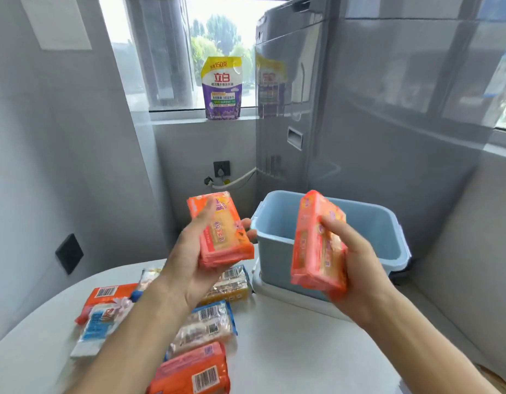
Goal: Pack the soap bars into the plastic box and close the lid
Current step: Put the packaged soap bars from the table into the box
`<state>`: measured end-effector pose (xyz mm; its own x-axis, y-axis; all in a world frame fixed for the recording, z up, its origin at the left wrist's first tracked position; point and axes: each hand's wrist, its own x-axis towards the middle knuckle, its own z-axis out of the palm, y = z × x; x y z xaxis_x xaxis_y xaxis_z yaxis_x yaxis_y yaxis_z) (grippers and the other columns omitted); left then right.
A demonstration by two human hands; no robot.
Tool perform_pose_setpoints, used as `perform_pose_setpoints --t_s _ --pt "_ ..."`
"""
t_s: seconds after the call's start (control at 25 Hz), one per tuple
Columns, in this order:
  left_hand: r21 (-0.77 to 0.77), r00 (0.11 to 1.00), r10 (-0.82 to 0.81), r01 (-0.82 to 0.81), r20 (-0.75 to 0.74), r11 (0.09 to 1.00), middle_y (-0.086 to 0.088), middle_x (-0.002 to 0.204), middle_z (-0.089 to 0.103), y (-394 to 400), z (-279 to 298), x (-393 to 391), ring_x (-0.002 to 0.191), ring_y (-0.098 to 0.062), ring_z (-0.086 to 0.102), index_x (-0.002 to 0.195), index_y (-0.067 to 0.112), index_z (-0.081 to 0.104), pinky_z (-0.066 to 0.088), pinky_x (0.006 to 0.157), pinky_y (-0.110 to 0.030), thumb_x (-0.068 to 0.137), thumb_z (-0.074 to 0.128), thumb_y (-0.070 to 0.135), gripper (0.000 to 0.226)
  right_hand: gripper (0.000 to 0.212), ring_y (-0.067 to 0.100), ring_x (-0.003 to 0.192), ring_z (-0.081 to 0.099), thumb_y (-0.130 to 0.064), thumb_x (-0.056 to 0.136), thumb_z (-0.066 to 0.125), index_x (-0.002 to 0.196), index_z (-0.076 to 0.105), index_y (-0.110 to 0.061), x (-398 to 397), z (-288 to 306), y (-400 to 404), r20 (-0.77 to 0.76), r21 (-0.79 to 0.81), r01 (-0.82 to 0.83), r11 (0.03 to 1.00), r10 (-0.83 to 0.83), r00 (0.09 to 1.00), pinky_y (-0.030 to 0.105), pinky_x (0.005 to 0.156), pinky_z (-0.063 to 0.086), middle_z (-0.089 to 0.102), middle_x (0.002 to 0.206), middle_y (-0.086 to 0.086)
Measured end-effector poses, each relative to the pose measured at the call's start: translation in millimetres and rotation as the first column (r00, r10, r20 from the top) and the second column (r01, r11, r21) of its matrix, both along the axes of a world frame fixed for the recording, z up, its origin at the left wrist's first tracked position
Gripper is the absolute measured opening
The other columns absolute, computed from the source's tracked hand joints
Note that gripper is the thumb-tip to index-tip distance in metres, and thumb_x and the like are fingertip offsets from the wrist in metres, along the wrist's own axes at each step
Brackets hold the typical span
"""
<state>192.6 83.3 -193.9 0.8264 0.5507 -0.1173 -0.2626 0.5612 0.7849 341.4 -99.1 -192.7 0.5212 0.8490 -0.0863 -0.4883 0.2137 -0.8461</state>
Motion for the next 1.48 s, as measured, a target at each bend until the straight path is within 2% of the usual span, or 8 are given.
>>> perform_pose_setpoints --t_s 0.28,0.44,0.68,0.8,0.92,1.08,1.28,1.48 --pt "0.435 0.963 0.115 0.002 -0.242 0.9 -0.013 0.093 0.075 30.5 26.1 132.7 0.081 -0.027 0.072 0.103 0.01 0.07 0.062 0.07 -0.042 0.077 0.08 0.018 0.03 0.036 0.026 0.083 0.075 -0.028 0.071 0.083 0.101 0.068 -0.016 122.3 35.4 19.9 0.595 -0.221 0.4 0.89 -0.202 0.778 0.048 0.077 0.061 0.078 0.091 0.008" --pt "0.823 0.783 0.299 0.433 -0.546 0.369 -0.002 0.092 0.067 52.3 10.6 195.3 0.08 -0.019 0.063 0.096 0.017 0.06 0.053 0.071 -0.033 0.065 0.088 0.022 0.042 0.038 0.018 0.067 0.066 -0.025 0.065 0.084 0.092 0.059 -0.02 176.3 7.2 40.8 0.81 -0.555 0.448 0.701 0.333 0.483 0.028 0.053 0.052 0.069 0.078 -0.001" --pt "0.586 0.537 0.247 0.781 -0.807 0.216 -0.002 0.104 0.06 46.8 -22.1 232.3 0.082 -0.02 0.061 0.108 0.019 0.053 0.048 0.053 -0.028 0.08 0.079 0.021 0.038 0.024 0.023 0.071 0.067 -0.024 0.072 0.077 0.086 0.058 -0.018 196.4 -23.6 51.2 0.676 -0.729 0.433 0.53 0.657 0.333 0.031 0.049 0.054 0.064 0.081 0.001" --pt "0.535 0.488 0.248 0.825 -0.837 0.184 -0.005 0.109 0.062 45.6 -34.0 235.9 0.095 -0.027 0.065 0.115 0.013 0.054 0.053 0.063 -0.032 0.085 0.074 0.023 0.038 0.021 0.023 0.073 0.057 -0.029 0.075 0.072 0.081 0.053 -0.023 194.8 -24.4 43.5 0.648 -0.61 0.619 0.495 0.761 0.03 0.029 0.047 0.034 0.059 0.081 -0.003" --pt "0.526 0.509 0.475 0.843 -0.717 -0.11 -0.007 0.11 0.063 38.1 -36.0 229.9 0.1 -0.029 0.062 0.115 0.013 0.058 0.048 0.072 -0.034 0.083 0.073 0.03 0.039 0.011 0.029 0.088 0.065 -0.016 0.08 0.06 0.088 0.056 -0.023 184.0 -30.1 39.1 0.511 -0.462 0.722 0.515 0.82 -0.258 0.029 0.055 0.033 0.068 0.098 0.002" --pt "0.349 0.64 0.577 0.765 -0.507 -0.542 -0.003 0.11 0.056 29.3 -35.3 211.5 0.104 -0.027 0.055 0.116 0.02 0.061 0.039 0.066 -0.036 0.08 0.07 0.015 0.037 0.023 0.029 0.101 0.066 -0.02 0.084 0.057 0.106 0.064 -0.022 170.8 -38.6 33.1 0.365 -0.572 0.679 0.459 0.885 -0.291 0.032 0.065 0.039 0.069 0.11 0.002" --pt "0.203 0.401 0.471 0.886 -0.786 -0.417 -0.004 0.106 0.066 25.4 -32.0 199.2 0.093 -0.026 0.061 0.114 0.017 0.065 0.05 0.076 -0.033 0.084 0.065 0.02 0.03 0.035 0.026 0.104 0.063 -0.026 0.08 0.065 0.114 0.065 -0.029 172.4 -38.1 37.7 0.31 -0.722 0.585 0.369 0.929 -0.203 0.032 0.074 0.046 0.068 0.115 -0.002" --pt "0.717 0.735 0.192 0.677 -0.65 -0.164 0.005 0.118 0.069 37.1 3.8 159.0 0.104 -0.012 0.064 0.125 0.023 0.065 0.047 0.095 -0.026 0.09 0.065 0.027 0.035 0.04 0.017 0.106 0.06 -0.036 0.085 0.068 0.124 0.062 -0.029 169.7 -2.2 46.8 0.48 -0.77 0.424 0.477 0.871 -0.106 0.035 0.095 0.047 0.067 0.115 -0.01"
